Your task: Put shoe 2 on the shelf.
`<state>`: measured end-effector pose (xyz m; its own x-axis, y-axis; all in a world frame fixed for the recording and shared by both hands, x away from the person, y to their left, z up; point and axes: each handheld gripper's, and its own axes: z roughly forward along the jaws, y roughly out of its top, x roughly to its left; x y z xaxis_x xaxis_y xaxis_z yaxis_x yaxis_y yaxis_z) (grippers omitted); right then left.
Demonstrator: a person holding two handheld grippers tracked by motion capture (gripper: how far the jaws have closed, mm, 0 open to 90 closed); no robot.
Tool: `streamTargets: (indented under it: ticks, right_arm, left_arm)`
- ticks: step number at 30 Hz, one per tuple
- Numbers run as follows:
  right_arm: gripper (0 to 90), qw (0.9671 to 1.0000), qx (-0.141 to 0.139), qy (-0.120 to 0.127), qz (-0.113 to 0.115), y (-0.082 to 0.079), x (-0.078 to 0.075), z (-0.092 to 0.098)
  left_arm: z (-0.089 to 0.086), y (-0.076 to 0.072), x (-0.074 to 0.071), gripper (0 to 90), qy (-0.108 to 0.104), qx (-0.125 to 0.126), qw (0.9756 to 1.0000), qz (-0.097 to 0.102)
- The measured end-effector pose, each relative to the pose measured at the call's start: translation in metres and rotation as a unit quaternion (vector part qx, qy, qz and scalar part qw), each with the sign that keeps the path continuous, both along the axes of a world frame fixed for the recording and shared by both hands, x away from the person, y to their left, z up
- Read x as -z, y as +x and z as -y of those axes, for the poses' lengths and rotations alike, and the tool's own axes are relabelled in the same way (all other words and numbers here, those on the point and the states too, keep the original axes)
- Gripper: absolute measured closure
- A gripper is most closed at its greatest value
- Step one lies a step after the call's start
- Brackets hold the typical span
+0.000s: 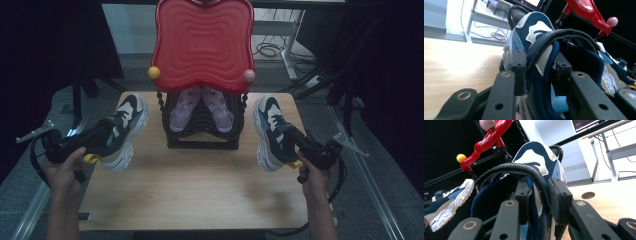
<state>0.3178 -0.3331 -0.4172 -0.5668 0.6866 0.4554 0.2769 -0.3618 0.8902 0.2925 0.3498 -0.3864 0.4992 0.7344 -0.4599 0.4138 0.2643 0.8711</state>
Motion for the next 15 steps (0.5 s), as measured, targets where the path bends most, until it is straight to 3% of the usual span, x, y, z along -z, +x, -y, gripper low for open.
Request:
streamTargets:
  ticks: [11,15]
  right_arm:
    - [70.7,0.9999,0.007,0.013,0.004,0.010,-0.022,0.003]
    - [70.8,0.9999,0.007,0.014,0.007,0.013,-0.032,0.003]
  left_arm:
    - [-0.002,0.014,-0.026,68.8,0.010,-0.023,0.9995,0.017]
    - [-0.002,0.018,-0.034,68.9,0.011,-0.021,0.9994,0.023]
